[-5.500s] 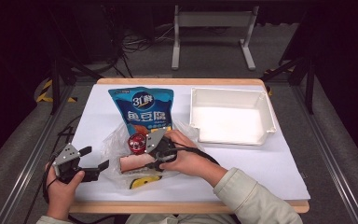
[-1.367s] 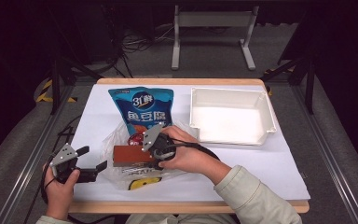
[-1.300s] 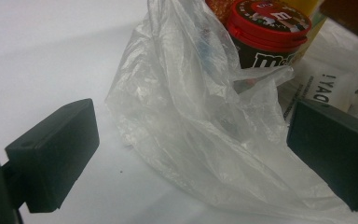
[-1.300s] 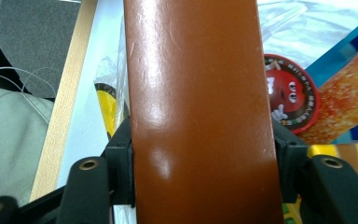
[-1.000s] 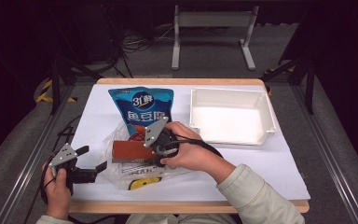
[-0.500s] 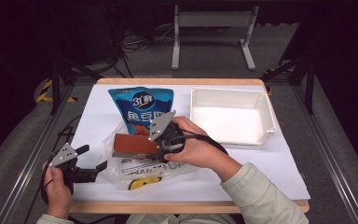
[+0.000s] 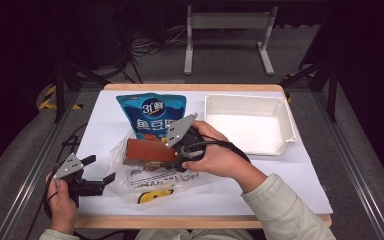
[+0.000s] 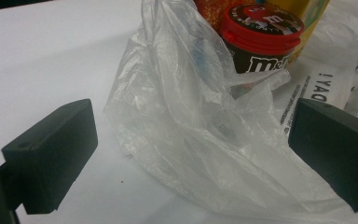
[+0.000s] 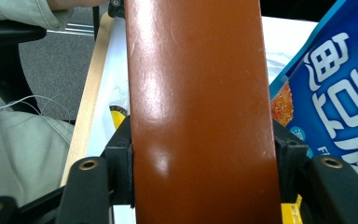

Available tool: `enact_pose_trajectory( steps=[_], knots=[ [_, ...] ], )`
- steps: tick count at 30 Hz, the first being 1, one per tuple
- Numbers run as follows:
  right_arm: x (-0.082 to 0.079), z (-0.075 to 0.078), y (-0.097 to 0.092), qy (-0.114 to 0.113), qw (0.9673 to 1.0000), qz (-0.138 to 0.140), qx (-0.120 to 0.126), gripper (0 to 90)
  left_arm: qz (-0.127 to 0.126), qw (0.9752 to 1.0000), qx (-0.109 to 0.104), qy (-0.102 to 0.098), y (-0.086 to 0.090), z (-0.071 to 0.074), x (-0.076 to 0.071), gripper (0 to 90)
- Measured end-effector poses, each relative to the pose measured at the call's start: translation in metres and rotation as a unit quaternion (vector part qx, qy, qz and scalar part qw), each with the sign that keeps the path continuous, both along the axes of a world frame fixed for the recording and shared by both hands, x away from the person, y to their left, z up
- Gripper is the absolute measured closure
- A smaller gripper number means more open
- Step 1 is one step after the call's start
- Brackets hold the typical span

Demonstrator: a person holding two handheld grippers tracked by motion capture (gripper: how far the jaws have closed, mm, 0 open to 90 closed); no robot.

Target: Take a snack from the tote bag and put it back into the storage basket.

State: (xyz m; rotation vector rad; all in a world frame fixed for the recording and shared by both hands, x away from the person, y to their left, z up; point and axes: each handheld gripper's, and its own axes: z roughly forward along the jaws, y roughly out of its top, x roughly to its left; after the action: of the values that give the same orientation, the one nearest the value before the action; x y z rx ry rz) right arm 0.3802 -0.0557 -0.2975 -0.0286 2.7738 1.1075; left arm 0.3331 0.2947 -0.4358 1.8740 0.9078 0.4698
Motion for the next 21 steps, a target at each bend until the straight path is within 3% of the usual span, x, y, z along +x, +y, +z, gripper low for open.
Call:
enact_pose_trajectory(
  steps=[21],
  knots=[
    [0.002, 0.021, -0.033, -0.002, 0.9997, -0.018, 0.015, 41.8, 0.001, 1.0000, -0.004, -0.006, 0.001, 0.000, 0.000, 1.7]
  ],
)
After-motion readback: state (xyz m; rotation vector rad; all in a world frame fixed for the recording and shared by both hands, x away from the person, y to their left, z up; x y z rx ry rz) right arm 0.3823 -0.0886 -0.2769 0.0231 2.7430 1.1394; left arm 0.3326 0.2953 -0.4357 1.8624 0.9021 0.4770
